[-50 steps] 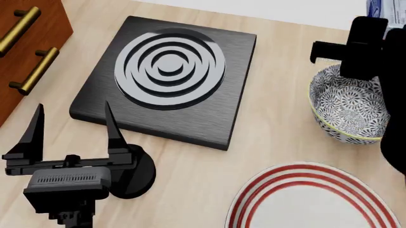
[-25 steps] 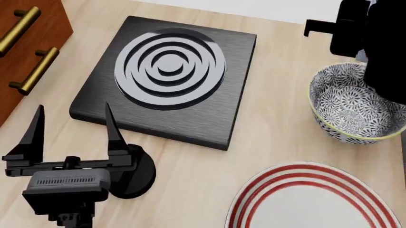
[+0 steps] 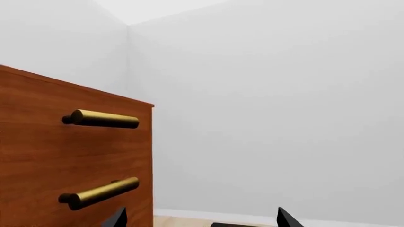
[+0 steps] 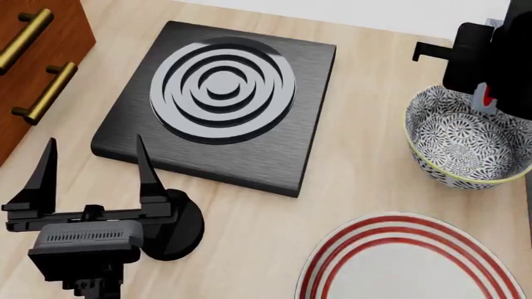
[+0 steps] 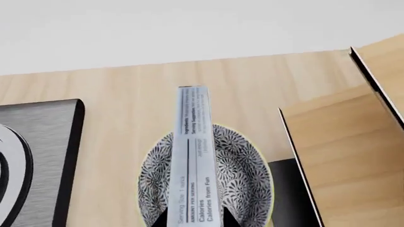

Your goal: Pick up the cream cheese and put it in the bowl.

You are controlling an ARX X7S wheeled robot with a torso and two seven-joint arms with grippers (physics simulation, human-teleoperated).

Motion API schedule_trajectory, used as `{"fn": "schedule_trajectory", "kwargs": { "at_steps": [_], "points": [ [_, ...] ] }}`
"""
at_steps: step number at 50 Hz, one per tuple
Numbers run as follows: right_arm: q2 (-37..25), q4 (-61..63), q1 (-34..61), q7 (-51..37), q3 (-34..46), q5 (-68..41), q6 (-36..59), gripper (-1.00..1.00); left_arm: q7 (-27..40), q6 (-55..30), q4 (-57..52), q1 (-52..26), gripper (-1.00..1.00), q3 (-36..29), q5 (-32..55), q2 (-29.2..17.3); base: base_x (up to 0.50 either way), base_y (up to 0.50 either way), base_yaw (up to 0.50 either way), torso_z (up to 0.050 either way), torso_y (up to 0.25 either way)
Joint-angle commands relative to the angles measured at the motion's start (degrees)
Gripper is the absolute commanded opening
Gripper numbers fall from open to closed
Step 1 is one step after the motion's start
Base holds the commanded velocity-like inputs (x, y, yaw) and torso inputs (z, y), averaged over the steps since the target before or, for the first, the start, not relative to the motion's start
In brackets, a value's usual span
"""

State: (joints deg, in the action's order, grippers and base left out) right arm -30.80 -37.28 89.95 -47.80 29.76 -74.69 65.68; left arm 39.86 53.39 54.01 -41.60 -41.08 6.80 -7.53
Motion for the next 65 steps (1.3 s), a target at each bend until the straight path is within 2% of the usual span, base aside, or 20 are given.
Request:
{"fn": "schedule_trajectory", "kwargs": {
  "at_steps": [1, 32, 58, 65],
  "points": [
    [1.2, -4.5, 1.6, 1.3, 0.4, 1.5, 1.1, -1.00, -0.3, 0.2, 0.2, 0.0, 1.00, 0.1, 0.6, 0.0, 0.00, 0.00, 0.00, 0.000, 0.000],
    [2.6, -11.8, 1.7, 5.4, 3.0, 4.4, -0.4, -1.00, -0.3, 0.2, 0.5, -0.1, 1.00, 0.0, 0.8, 0.1, 0.00, 0.00, 0.00, 0.000, 0.001],
    [6.2, -22.4, 3.3, 14.9, 7.9, 9.9, -5.0, -1.00, 0.0, 0.4, 0.8, -0.2, 1.00, 0.1, 0.8, 0.1, 0.00, 0.00, 0.00, 0.000, 0.000],
    [8.8, -29.3, 4.5, 19.4, 10.4, 13.2, -8.2, -1.00, -0.4, 0.5, 0.8, -0.1, 1.00, 0.1, 1.3, -0.1, 0.00, 0.00, 0.00, 0.000, 0.000]
  ]
}}
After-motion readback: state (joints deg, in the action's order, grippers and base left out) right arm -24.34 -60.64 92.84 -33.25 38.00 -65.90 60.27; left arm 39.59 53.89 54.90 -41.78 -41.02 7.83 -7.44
